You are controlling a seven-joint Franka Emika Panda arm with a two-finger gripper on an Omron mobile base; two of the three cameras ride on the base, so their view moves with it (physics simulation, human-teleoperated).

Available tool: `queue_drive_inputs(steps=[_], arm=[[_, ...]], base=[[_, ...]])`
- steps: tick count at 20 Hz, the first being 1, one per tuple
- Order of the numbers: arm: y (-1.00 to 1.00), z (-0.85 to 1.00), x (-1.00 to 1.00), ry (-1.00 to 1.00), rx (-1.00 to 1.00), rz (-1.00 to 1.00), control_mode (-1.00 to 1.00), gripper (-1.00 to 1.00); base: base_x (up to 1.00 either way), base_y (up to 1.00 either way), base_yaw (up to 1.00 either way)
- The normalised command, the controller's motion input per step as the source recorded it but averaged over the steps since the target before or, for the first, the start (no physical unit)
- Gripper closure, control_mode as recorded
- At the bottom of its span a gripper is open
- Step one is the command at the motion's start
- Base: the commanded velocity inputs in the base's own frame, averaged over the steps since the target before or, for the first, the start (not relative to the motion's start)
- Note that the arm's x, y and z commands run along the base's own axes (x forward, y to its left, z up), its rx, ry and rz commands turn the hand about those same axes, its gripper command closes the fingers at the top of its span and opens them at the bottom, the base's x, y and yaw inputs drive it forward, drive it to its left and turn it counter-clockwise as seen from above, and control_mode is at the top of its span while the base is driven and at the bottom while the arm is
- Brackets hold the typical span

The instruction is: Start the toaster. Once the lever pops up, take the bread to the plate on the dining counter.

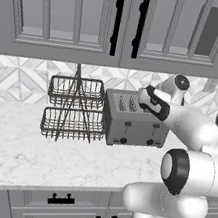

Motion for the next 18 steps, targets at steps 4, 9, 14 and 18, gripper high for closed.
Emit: queue_drive_inputs(steps=[4,9,14,18], arm=[[0.13,1.0,-0.02,-0.01,-0.02,0.07,-1.0,1.0],[0.02,1.0,-0.13,-0.03,-0.02,0.05,-1.0,1.0],[0.01,1.0,-0.23,-0.03,-0.03,0.03,-1.0,1.0],[0.0,1.0,-0.38,-0.03,-0.05,0.01,-1.0,1.0]], base=[[0.0,0.0,0.0],[0.0,0.0,0.0],[0.0,0.0,0.0],[0.0,0.0,0.0]])
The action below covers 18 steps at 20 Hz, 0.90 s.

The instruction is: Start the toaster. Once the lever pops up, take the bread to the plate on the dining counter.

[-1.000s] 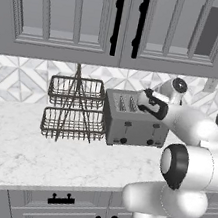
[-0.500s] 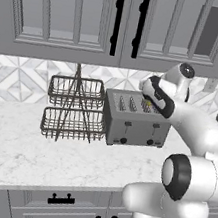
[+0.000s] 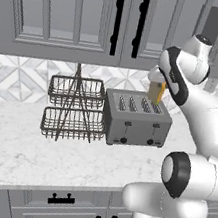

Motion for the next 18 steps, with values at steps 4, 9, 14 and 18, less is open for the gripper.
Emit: queue_drive_inputs(steps=[4,9,14,18], arm=[[0.0,0.77,-0.46,-0.11,-0.04,0.0,-1.0,1.0],[0.0,0.06,-0.36,-0.19,-0.01,0.0,-1.0,1.0],[0.0,0.02,-0.4,-0.32,-0.05,0.0,-1.0,1.0],[0.0,0.0,-0.28,-0.35,-0.05,-0.06,-1.0,1.0]], base=[[0.0,0.0,0.0],[0.0,0.0,0.0],[0.0,0.0,0.0],[0.0,0.0,0.0]])
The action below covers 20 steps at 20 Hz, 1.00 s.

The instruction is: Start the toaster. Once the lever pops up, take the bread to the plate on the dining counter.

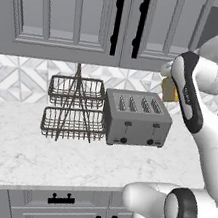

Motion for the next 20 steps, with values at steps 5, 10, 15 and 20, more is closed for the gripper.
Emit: queue_drive_inputs(steps=[5,10,15,20], arm=[[0.0,0.01,-0.33,-0.24,-0.01,-0.07,-1.0,1.0],[0.0,0.0,0.0,0.0,0.0,0.0,1.0,1.0],[0.0,0.0,0.0,0.0,0.0,0.0,1.0,1.0],[0.0,0.0,0.0,0.0,0.0,0.0,1.0,1.0]], base=[[0.0,0.0,0.0],[-0.54,0.0,-0.01],[-0.3,0.0,-0.03],[-0.04,0.0,-0.01]])
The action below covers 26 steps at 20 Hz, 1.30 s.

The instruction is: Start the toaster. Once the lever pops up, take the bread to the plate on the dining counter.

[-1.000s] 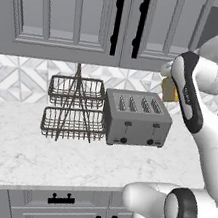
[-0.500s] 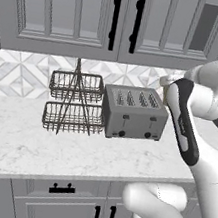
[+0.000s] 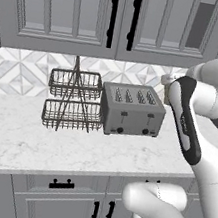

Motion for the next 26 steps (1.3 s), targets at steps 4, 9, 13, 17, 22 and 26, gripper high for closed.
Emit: queue_drive_inputs(steps=[4,9,13,17,22,26], arm=[[0.0,0.0,0.0,0.0,0.0,0.0,1.0,1.0],[0.0,0.0,0.0,0.0,0.0,0.0,1.0,1.0],[0.0,0.0,0.0,0.0,0.0,0.0,1.0,1.0],[0.0,0.0,0.0,0.0,0.0,0.0,1.0,1.0],[0.0,0.0,0.0,0.0,0.0,0.0,1.0,1.0],[0.0,0.0,0.0,0.0,0.0,0.0,1.0,1.0]], base=[[-0.01,0.02,0.0],[-0.03,0.0,0.0],[-0.09,0.0,0.0],[-0.44,0.0,-0.02],[-0.73,-0.04,-0.1],[-0.59,-0.02,-0.17]])
